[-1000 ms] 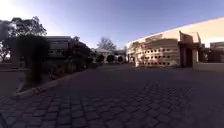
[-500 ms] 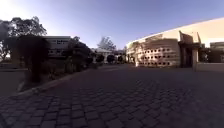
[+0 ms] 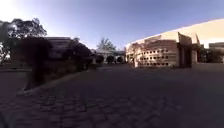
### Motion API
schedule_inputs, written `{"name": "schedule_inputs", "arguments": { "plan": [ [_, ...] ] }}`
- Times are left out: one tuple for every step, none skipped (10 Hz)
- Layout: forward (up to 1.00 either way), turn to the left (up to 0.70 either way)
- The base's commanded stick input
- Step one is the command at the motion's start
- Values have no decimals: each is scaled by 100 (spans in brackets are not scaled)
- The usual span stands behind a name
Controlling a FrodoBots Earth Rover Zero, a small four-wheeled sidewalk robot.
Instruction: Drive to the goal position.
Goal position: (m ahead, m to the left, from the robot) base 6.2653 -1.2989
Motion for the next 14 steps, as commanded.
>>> {"name": "schedule_inputs", "arguments": {
  "plan": [
    [85,0],
    [85,0],
    [85,0],
    [85,0],
    [85,0],
    [85,0],
    [85,0],
    [85,0],
    [85,0],
    [85,0],
    [85,0],
    [85,0],
    [85,0],
    [85,0]
  ]
}}
